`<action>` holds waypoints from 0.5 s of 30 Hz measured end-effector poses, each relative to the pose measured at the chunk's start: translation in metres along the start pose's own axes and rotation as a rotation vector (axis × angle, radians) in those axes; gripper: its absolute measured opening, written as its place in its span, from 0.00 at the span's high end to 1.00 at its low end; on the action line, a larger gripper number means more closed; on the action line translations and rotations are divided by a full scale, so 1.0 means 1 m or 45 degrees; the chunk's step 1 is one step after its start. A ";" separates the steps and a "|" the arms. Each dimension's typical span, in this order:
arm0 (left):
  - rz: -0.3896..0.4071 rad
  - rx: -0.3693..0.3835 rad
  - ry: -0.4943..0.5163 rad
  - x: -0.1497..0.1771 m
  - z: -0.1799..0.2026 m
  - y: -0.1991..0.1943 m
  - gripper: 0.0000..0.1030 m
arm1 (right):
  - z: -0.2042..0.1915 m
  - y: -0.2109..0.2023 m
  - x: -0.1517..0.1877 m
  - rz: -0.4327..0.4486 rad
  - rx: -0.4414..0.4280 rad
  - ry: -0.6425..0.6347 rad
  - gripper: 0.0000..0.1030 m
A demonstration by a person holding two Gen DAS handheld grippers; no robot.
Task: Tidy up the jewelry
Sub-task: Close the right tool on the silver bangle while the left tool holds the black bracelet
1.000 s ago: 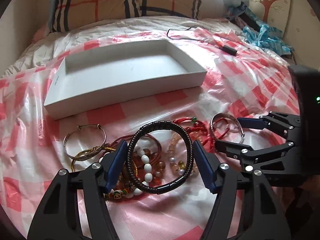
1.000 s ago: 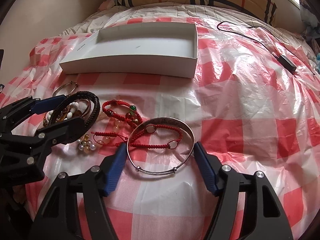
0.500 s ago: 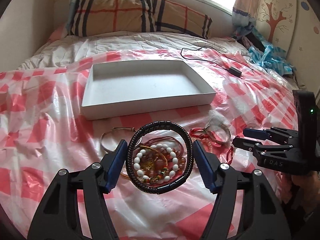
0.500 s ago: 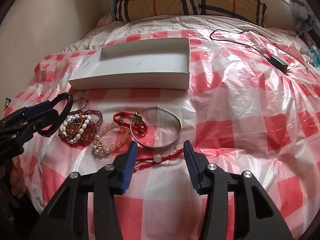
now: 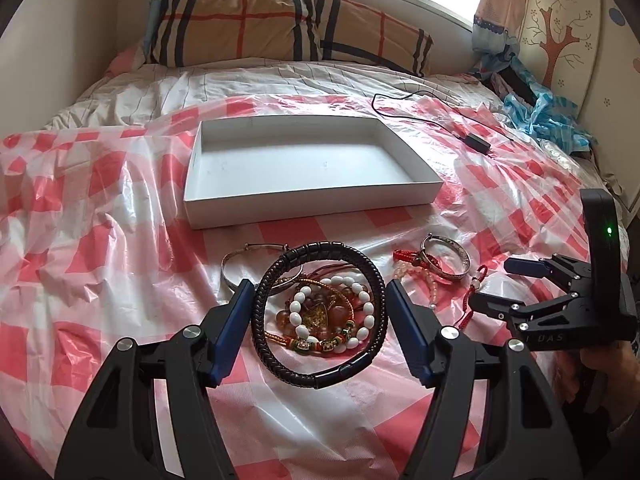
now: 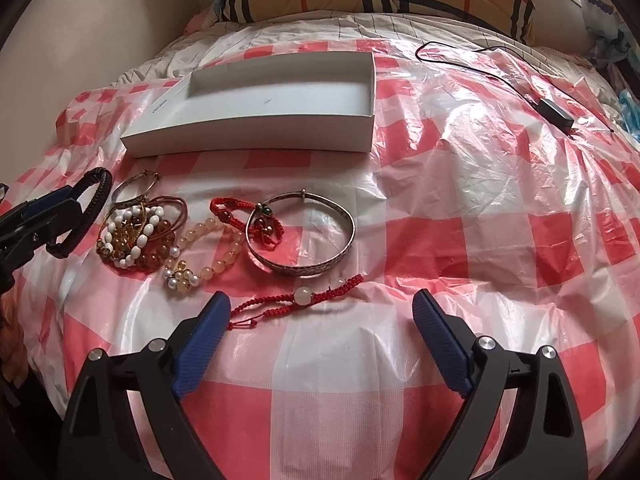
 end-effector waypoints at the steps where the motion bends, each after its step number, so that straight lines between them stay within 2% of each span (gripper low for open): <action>1: -0.002 0.000 -0.002 0.001 0.000 0.000 0.38 | 0.000 0.002 -0.002 0.004 -0.012 0.000 0.14; 6: -0.006 0.012 -0.031 0.001 -0.003 0.002 0.38 | -0.007 0.014 -0.017 0.008 -0.060 -0.018 0.14; 11: -0.011 0.014 -0.021 0.001 0.000 0.004 0.38 | -0.013 0.037 -0.033 -0.040 -0.093 -0.044 0.14; 12: -0.012 0.013 -0.015 0.001 0.001 0.004 0.38 | -0.013 0.041 -0.034 -0.050 -0.093 -0.045 0.16; 14: -0.014 0.010 -0.007 0.001 0.002 0.005 0.38 | -0.014 0.044 -0.035 -0.058 -0.100 -0.049 0.34; 15: -0.015 0.010 -0.004 0.001 0.003 0.005 0.38 | -0.014 0.043 -0.034 -0.054 -0.101 -0.049 0.34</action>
Point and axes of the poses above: each gripper's, at about its wrist camera, not at the fingertips, and y roughly the way its jaws point, z to its right, x to its underside, the point moved 10 cm from there along y, roughly the way its jaws point, and after that the axes turned 2 degrees about -z, right-handed, at the moved point
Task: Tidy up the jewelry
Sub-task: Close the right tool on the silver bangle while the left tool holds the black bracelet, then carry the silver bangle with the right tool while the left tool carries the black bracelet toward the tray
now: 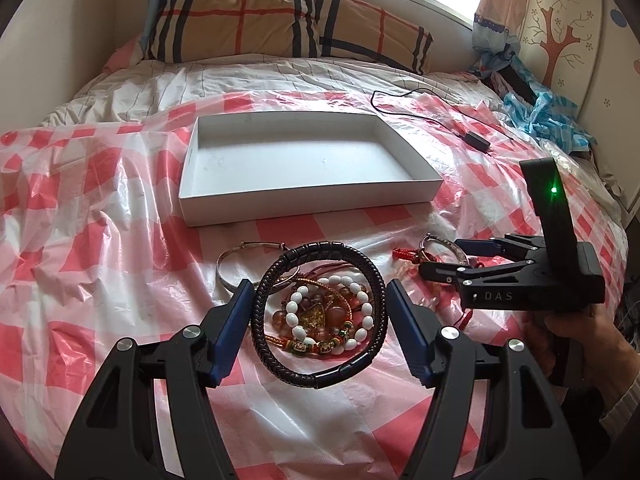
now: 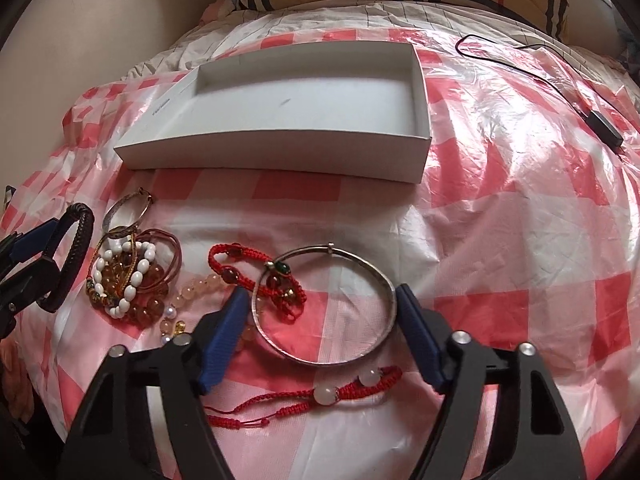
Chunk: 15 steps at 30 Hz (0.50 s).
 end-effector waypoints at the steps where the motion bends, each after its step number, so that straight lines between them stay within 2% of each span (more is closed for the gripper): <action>1: 0.001 0.001 0.001 0.000 0.001 0.000 0.38 | 0.000 -0.001 0.001 0.003 -0.011 0.000 0.34; 15: 0.010 -0.005 0.009 0.000 0.002 -0.004 0.38 | -0.008 -0.039 0.002 0.132 -0.057 0.012 0.34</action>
Point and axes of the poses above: each gripper's, at about its wrist camera, not at the fingertips, and y roughly the way its jaws point, z to its right, x to its underside, the point moved 10 cm from there along y, roughly the way its jaws point, and after that the axes turned 2 degrees about -z, right-handed, at the moved point
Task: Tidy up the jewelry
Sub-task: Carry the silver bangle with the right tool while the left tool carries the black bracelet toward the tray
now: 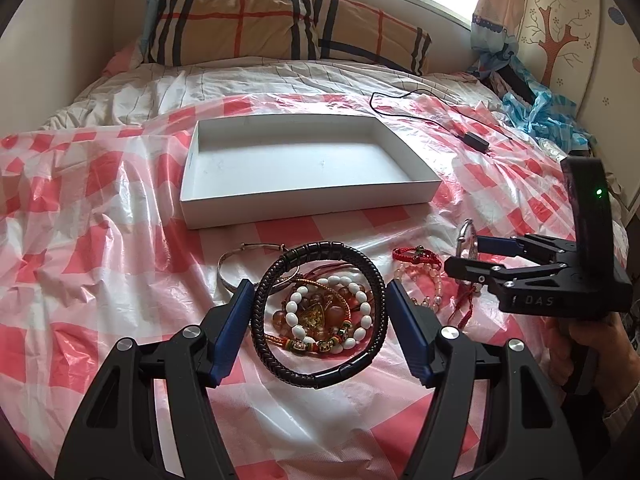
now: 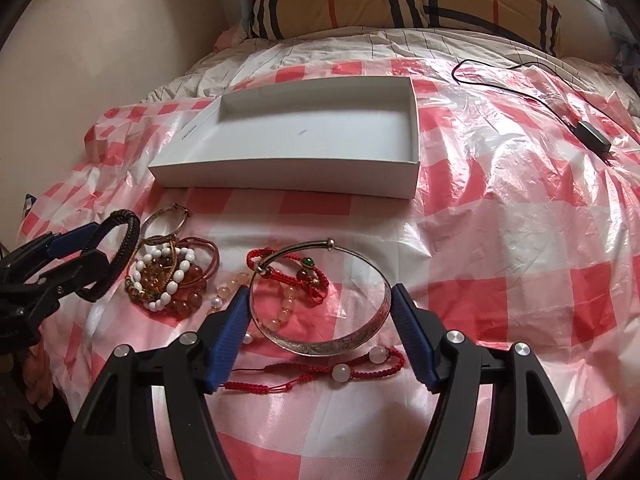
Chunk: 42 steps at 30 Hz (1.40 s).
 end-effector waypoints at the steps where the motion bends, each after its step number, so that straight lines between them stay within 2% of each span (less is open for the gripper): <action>1: 0.001 -0.001 0.003 0.000 0.000 0.000 0.38 | -0.001 -0.002 -0.001 0.009 -0.008 0.007 0.34; 8: 0.000 -0.009 0.022 0.001 0.002 0.001 0.38 | -0.004 -0.018 -0.008 0.070 -0.099 0.078 0.34; 13: 0.002 -0.008 0.020 0.001 0.002 0.000 0.38 | -0.001 -0.020 -0.007 0.067 -0.154 0.138 0.34; 19: 0.002 -0.006 0.021 0.001 0.002 0.001 0.38 | -0.001 -0.026 -0.002 0.079 -0.168 0.160 0.34; 42: 0.007 -0.007 0.024 0.000 0.004 -0.001 0.38 | -0.007 -0.035 0.001 0.125 -0.068 0.071 0.34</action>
Point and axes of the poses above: each gripper's, at about its wrist camera, not at the fingertips, and y roughly the way its jaws point, z to its right, x to its underside, the point moved 10 cm from there along y, roughly the way its jaws point, and after that the axes turned 2 degrees about -z, right-handed, at the moved point
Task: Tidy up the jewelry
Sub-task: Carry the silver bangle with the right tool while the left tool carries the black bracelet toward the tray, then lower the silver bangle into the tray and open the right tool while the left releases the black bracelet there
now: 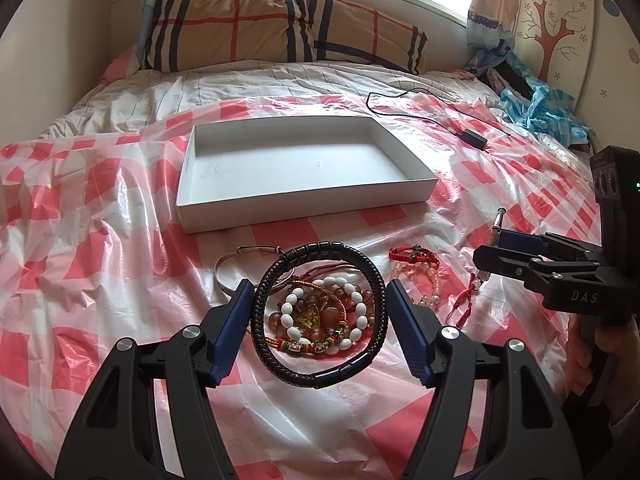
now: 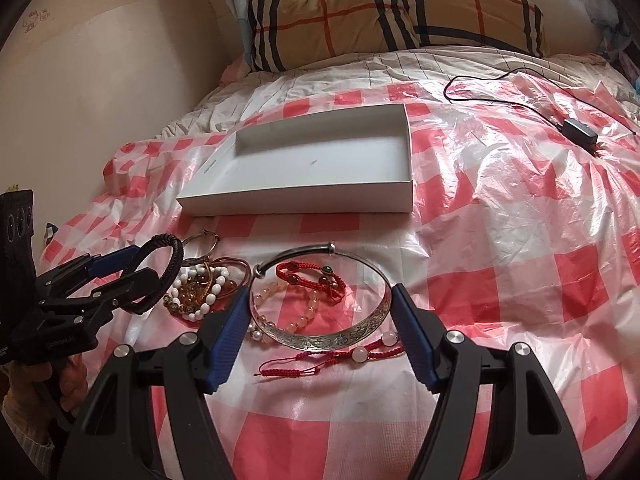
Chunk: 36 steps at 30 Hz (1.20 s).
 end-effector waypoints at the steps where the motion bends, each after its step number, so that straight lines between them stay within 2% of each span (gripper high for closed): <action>1: 0.000 0.000 0.000 0.000 0.000 0.000 0.38 | 0.000 0.000 -0.001 0.002 0.003 -0.006 0.34; 14: 0.034 -0.008 0.010 -0.008 0.000 -0.004 0.38 | -0.013 -0.013 -0.009 0.105 0.072 -0.118 0.34; 21: 0.056 -0.007 0.017 -0.014 0.003 -0.004 0.38 | -0.016 -0.011 -0.014 0.123 0.087 -0.147 0.34; 28: 0.083 -0.028 -0.018 -0.033 -0.004 0.003 0.38 | -0.015 0.011 -0.035 0.103 0.083 -0.136 0.34; 36: 0.111 -0.047 -0.077 -0.071 -0.016 0.031 0.38 | -0.015 0.051 -0.082 0.093 0.095 -0.129 0.34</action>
Point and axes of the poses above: each gripper's, at about its wrist camera, not at the fingertips, and y roughly the way its jaws point, z to its right, x to its underside, the point moved 10 cm from there along y, roughly the way its jaws point, and after that the axes turned 2 degrees about -z, right-handed, at the moved point
